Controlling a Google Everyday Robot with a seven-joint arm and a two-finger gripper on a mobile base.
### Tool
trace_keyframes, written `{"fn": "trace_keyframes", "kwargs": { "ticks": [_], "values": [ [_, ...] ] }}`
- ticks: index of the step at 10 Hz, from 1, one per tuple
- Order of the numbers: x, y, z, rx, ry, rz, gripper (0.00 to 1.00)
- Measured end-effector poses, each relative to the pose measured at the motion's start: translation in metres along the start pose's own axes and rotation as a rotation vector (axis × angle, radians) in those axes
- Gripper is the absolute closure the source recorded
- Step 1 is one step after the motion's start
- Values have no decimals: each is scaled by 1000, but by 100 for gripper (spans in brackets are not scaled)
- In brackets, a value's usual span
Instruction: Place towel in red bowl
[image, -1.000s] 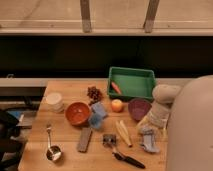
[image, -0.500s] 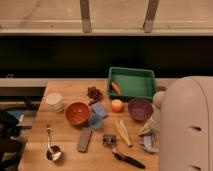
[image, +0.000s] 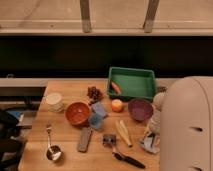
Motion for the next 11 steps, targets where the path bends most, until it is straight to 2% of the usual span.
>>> {"fn": "trace_keyframes", "kwargs": {
  "ticks": [1,2,3,5,7,9,11],
  "values": [
    [0,0,-3,-3,-13,0,85],
    [0,0,-8,-8,-29,4,93],
    [-3,-2,-22,-13,-64,8,99],
    [-6,0,-54,-28,-129,9,100],
    [-7,13,-98,-48,-217,-13,100],
    [-5,45,-119,-73,-276,-72,100],
    [1,87,-129,-89,-309,-160,100]
  ]
}}
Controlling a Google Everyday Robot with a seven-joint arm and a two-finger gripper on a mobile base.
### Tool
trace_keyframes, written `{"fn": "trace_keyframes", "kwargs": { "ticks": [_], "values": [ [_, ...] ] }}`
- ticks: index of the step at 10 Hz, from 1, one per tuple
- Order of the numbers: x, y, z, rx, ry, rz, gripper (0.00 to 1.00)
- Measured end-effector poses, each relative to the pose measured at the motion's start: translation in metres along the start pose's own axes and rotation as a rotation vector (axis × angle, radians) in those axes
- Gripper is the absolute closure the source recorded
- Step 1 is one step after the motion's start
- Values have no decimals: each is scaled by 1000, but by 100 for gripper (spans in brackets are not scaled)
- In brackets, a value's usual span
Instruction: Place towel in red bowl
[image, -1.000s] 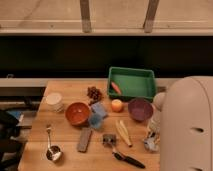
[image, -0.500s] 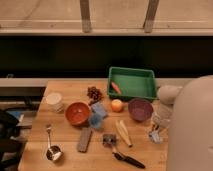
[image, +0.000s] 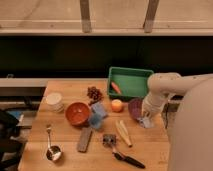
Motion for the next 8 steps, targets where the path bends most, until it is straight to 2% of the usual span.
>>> {"fn": "trace_keyframes", "kwargs": {
  "ticks": [3,5,6,8],
  "values": [
    [7,74,-1,-25,-13,-166,100],
    [18,128,2,-35,-5,-289,100],
    [24,142,3,-39,4,-312,100],
    [22,136,3,-30,2,-310,100]
  ]
}}
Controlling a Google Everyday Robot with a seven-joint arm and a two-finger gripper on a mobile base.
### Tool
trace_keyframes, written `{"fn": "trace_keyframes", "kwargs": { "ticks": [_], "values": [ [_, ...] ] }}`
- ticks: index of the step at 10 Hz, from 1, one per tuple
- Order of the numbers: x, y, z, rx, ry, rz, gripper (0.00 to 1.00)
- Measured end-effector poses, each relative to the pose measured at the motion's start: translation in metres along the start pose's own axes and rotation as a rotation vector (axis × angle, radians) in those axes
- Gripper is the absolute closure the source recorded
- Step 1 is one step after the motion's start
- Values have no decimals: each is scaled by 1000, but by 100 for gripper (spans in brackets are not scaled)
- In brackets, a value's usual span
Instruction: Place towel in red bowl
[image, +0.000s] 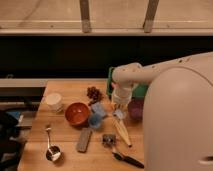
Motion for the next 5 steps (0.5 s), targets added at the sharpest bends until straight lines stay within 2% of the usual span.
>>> {"fn": "trace_keyframes", "kwargs": {
  "ticks": [5],
  "values": [
    [0,4,1,-4,-1,-4,100]
  ]
}}
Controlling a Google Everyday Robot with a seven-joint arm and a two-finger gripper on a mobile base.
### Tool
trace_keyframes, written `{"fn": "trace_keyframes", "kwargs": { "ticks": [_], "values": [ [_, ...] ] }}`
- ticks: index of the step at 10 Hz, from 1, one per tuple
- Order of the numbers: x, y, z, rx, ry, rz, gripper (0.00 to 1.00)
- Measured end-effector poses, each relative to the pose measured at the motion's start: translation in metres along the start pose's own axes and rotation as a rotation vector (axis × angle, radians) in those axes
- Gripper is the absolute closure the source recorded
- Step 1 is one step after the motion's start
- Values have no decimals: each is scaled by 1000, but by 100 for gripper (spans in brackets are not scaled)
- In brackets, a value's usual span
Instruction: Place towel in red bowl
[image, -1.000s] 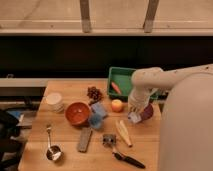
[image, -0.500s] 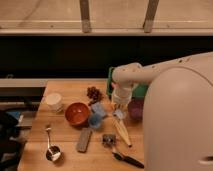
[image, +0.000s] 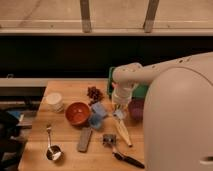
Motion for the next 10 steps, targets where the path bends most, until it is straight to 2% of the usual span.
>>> {"fn": "trace_keyframes", "kwargs": {
  "ticks": [2,5,8,10],
  "values": [
    [2,5,-1,4,-18,-27,100],
    [4,56,-1,-6,-41,-130,100],
    [12,144,3,-39,-43,-298,100],
    [29,194,9,-47,-25,-423,100]
  ]
}}
